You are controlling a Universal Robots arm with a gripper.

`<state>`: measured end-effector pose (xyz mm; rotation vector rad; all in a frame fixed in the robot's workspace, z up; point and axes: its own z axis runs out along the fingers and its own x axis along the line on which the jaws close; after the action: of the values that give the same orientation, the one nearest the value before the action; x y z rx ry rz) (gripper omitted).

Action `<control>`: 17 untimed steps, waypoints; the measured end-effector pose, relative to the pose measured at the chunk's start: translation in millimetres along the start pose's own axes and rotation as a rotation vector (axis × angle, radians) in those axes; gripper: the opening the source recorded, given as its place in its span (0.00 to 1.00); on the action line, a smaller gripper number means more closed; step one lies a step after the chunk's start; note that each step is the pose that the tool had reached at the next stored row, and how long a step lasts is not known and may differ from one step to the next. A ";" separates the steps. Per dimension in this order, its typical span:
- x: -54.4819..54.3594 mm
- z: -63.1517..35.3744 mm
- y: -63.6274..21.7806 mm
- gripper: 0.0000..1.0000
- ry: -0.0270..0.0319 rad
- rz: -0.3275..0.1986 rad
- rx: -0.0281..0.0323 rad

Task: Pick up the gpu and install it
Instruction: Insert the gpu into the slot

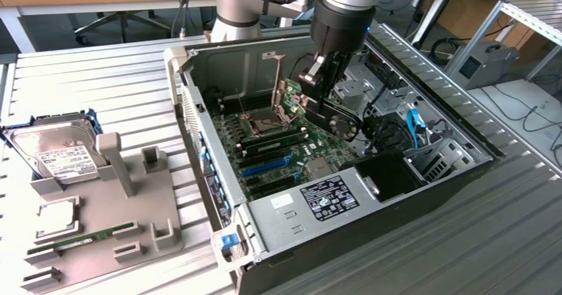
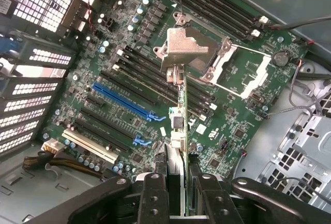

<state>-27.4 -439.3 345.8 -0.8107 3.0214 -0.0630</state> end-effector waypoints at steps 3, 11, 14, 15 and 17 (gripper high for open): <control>0.0 0.0 0.0 0.27 0.0005 -0.005 0.0013; 0.0 0.0 0.0 0.27 0.0015 -0.019 0.0040; 0.0 0.0 0.0 0.27 0.0018 -0.024 0.0048; 0.0 0.0 0.0 0.27 0.0019 -0.025 0.0051; 0.0 0.0 0.0 0.27 0.0022 -0.028 0.0058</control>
<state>-27.4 -439.3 345.8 -0.8535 3.0106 -0.0729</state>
